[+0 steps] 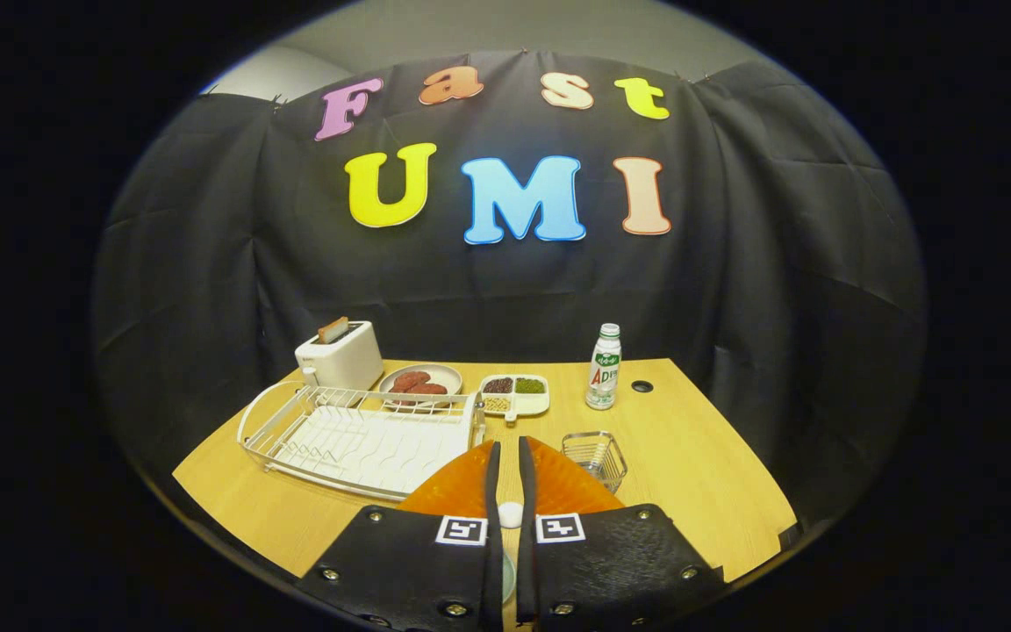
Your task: Take the plate from the dish rack, then take the spoon from the basket and place it into the plate.
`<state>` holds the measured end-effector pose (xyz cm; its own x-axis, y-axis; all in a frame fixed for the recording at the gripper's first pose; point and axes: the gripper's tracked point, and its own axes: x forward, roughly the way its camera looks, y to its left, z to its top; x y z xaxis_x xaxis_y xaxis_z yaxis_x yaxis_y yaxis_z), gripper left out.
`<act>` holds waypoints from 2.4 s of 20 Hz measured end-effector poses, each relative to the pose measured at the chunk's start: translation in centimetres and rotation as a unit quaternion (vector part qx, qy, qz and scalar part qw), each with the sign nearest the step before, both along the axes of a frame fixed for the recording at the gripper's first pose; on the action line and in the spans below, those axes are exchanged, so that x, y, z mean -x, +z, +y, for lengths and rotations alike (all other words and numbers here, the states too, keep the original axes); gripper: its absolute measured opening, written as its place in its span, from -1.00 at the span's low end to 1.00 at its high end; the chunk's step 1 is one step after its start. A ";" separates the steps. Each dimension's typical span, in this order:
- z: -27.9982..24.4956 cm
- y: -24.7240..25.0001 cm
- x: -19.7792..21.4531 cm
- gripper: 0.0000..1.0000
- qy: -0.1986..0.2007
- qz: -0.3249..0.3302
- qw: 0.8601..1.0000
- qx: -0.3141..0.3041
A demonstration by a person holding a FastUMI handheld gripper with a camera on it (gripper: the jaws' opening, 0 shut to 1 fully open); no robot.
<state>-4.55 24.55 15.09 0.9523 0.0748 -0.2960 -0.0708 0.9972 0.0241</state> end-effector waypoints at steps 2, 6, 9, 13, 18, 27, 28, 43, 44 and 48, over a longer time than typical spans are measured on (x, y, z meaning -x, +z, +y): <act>0.9 -1.1 0.1 -0.88 0.004 0.016 1.000 -0.003; 2.1 -2.7 -0.1 -0.88 0.011 0.043 0.999 -0.008; 3.3 -3.9 -0.4 -0.88 0.024 0.061 0.998 -0.004; 5.1 -5.5 -0.9 -0.88 0.043 0.081 0.996 0.012; 7.8 -6.9 -1.5 -0.88 0.066 0.096 0.993 0.023; 12.7 -8.9 -2.2 -0.88 0.116 0.106 0.987 0.037; 12.7 -9.0 -2.0 -0.84 0.117 0.108 0.986 0.040; -0.9 -3.5 -2.6 -0.48 -0.006 0.040 0.999 -0.027; -2.6 -2.2 -2.7 -0.48 -0.016 0.026 0.999 -0.023; -8.9 4.0 -3.4 -0.48 -0.041 -0.043 0.998 0.016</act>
